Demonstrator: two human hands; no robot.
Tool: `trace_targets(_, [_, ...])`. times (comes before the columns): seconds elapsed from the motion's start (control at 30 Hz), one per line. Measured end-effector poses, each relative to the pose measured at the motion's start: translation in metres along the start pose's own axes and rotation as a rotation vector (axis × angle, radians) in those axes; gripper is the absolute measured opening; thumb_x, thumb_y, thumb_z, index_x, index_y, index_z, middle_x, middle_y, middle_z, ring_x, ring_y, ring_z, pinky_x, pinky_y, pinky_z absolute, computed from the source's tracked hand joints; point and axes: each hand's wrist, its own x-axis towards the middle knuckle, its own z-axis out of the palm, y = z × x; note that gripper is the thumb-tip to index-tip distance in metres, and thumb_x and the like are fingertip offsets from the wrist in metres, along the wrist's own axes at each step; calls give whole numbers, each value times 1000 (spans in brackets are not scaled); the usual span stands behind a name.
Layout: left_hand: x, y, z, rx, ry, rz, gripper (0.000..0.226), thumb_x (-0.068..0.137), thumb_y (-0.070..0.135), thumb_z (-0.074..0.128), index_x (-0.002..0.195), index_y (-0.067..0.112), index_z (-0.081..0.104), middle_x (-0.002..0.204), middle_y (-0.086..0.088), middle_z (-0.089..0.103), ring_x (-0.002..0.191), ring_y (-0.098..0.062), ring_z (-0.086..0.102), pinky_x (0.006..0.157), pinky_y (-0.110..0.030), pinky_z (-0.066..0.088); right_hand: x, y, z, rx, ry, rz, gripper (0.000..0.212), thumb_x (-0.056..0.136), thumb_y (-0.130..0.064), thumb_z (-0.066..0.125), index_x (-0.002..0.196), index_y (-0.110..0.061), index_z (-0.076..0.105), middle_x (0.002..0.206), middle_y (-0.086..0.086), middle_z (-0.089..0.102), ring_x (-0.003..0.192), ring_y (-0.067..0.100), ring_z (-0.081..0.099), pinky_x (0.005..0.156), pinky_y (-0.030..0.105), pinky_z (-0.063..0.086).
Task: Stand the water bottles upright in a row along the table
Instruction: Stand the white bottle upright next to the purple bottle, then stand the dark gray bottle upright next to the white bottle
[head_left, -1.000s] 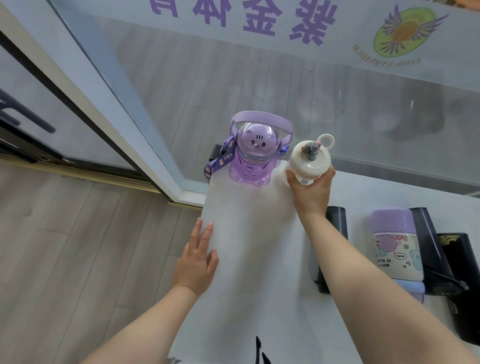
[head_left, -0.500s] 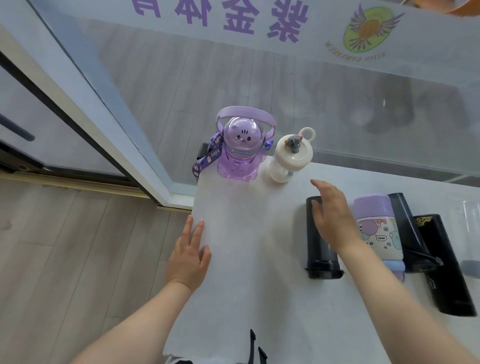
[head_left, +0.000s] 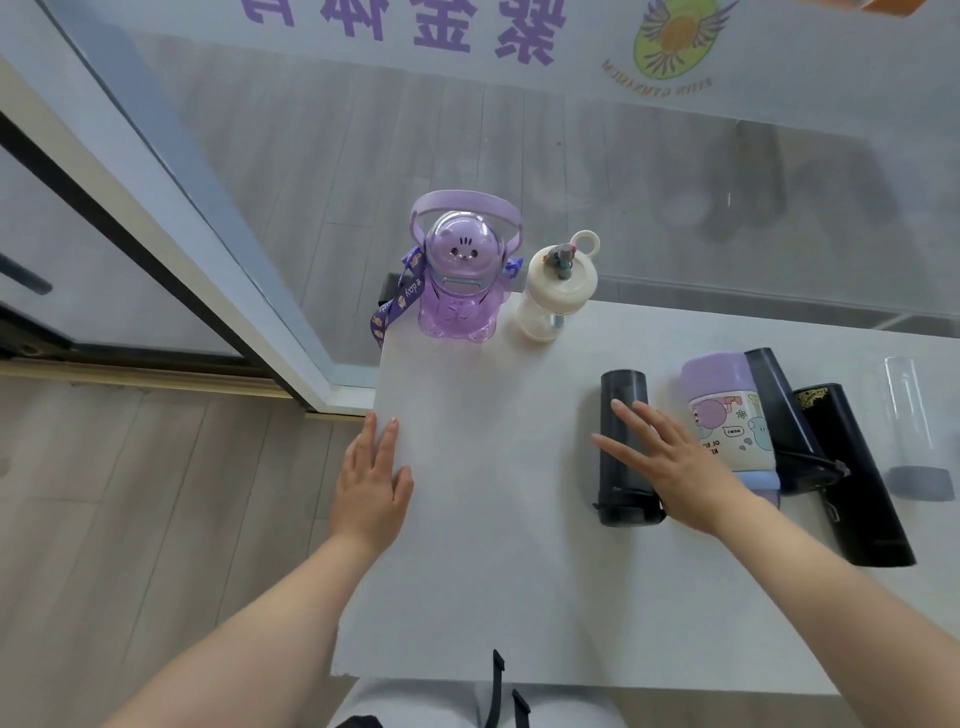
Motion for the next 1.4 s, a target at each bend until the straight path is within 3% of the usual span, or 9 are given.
trace_targets(0.23, [-12, 13, 2, 132, -9, -31, 69, 86, 43, 21, 151, 25, 8, 160, 0, -7, 145, -20, -7, 117, -40, 6, 2, -7, -2, 63, -40, 21, 117, 42, 3, 78, 144, -29, 32, 156, 12, 21, 137, 34, 24, 90, 39, 51])
trace_targets(0.43, [-39, 34, 22, 201, 18, 2, 75, 83, 45, 11, 151, 15, 12, 160, -6, 1, 145, -21, -9, 112, -29, -18, 1, -19, 2, 200, -39, 95, 104, 52, -15, 86, 141, -30, 36, 154, 16, 24, 132, 37, 28, 88, 41, 52])
trace_targets(0.57, [-49, 45, 36, 216, 17, 25, 73, 84, 43, 17, 150, 12, 21, 159, -9, 11, 146, -25, 2, 114, -30, -15, -1, -25, 2, 323, 64, 142, 99, 48, -14, 89, 136, -25, 43, 146, 23, 40, 123, 40, 33, 92, 48, 49])
trace_targets(0.7, [-55, 63, 52, 211, 25, 14, 72, 84, 43, 20, 149, 13, 24, 159, -10, 14, 146, -26, 5, 115, -33, -13, -10, -24, -1, 481, 117, 204, 91, 62, -23, 86, 140, -29, 40, 151, 20, 33, 128, 37, 29, 96, 51, 45])
trace_targets(0.83, [-57, 103, 55, -5, 15, 61, 71, 82, 46, 27, 147, 17, 26, 157, -2, 18, 144, -18, 10, 117, -29, 1, -21, -17, -9, 598, 107, 226, 83, 76, -33, 77, 147, -33, 33, 158, 11, 21, 136, 33, 22, 102, 45, 40])
trace_targets(0.97, [-61, 166, 43, -333, -180, 225, 75, 83, 31, 55, 145, 39, 14, 154, 14, 21, 139, -2, 23, 116, -28, 21, -29, -5, -19, 698, 26, 163, 87, 80, -34, 74, 150, -38, 22, 160, 4, 11, 142, 25, 10, 108, 43, 37])
trace_targets(1.07, [-67, 202, 27, -342, -314, 305, 85, 82, 13, 57, 142, 49, 10, 143, 16, 35, 128, 3, 38, 108, -22, 31, -34, 7, -25, 776, -40, 110, 91, 78, -30, 76, 149, -40, 20, 160, 1, 10, 143, 21, 9, 113, 41, 30])
trace_targets(1.23, [-74, 230, 16, -285, -279, 503, 90, 79, 14, 65, 149, 35, 13, 152, 15, 26, 139, -2, 27, 113, -23, 26, -36, 30, -34, 954, -129, 43, 93, 73, -25, 77, 148, -40, 23, 156, -6, 19, 140, 17, 20, 112, 28, 24])
trace_targets(1.4, [-70, 245, 15, -309, -210, 465, 78, 74, 28, 76, 139, 33, 33, 134, 15, 47, 122, -2, 46, 105, -30, 39, -37, 42, -20, 1210, -134, 82, 95, 69, -27, 78, 146, -39, 23, 151, -7, 33, 138, 7, 31, 112, 35, 35])
